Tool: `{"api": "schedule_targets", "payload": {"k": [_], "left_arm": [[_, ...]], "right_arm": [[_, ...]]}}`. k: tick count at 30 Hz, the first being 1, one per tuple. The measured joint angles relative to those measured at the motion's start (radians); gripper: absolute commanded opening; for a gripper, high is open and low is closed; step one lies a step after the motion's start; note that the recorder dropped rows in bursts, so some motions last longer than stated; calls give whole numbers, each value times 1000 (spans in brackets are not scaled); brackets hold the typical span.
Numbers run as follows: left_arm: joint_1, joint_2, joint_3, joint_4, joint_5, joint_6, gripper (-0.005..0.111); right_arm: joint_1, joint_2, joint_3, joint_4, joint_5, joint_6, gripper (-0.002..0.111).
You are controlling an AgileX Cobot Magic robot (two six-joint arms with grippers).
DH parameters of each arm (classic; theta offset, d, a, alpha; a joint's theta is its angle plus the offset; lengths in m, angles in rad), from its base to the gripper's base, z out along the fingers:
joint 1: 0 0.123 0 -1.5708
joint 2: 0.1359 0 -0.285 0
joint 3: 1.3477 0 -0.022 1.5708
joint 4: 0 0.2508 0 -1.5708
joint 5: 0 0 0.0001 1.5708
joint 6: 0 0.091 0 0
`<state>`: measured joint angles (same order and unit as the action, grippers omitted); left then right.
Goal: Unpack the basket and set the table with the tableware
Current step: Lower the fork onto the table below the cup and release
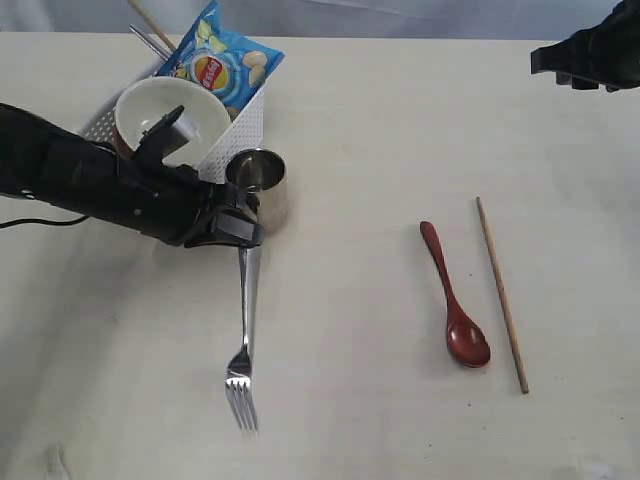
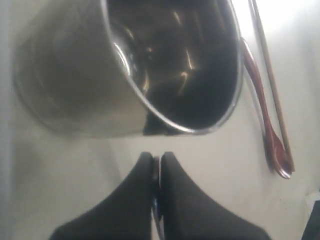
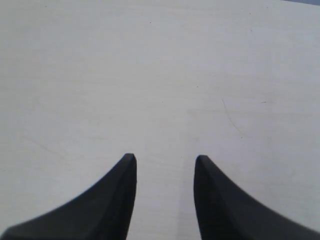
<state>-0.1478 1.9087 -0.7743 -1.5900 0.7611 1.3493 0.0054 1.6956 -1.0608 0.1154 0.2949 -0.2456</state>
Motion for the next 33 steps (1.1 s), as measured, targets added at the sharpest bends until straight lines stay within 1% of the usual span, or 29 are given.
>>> {"api": "schedule_targets", "payload": {"k": [6, 14, 16, 21, 23, 33], "left_arm": [[0, 0, 0, -47, -33, 27, 0], [0, 0, 0, -48, -13, 19, 1], [0, 0, 0, -38, -13, 3, 3], [0, 0, 6, -16, -16, 0, 20], [0, 2, 11, -13, -19, 0, 24], [0, 2, 11, -13, -23, 2, 25]], "right_arm": [[0, 0, 0, 0, 0, 0, 37], [0, 0, 0, 0, 0, 0, 37], [0, 0, 0, 0, 0, 0, 37], [0, 0, 0, 0, 0, 0, 37], [0, 0, 0, 0, 0, 0, 37], [0, 0, 0, 0, 0, 0, 37]]}}
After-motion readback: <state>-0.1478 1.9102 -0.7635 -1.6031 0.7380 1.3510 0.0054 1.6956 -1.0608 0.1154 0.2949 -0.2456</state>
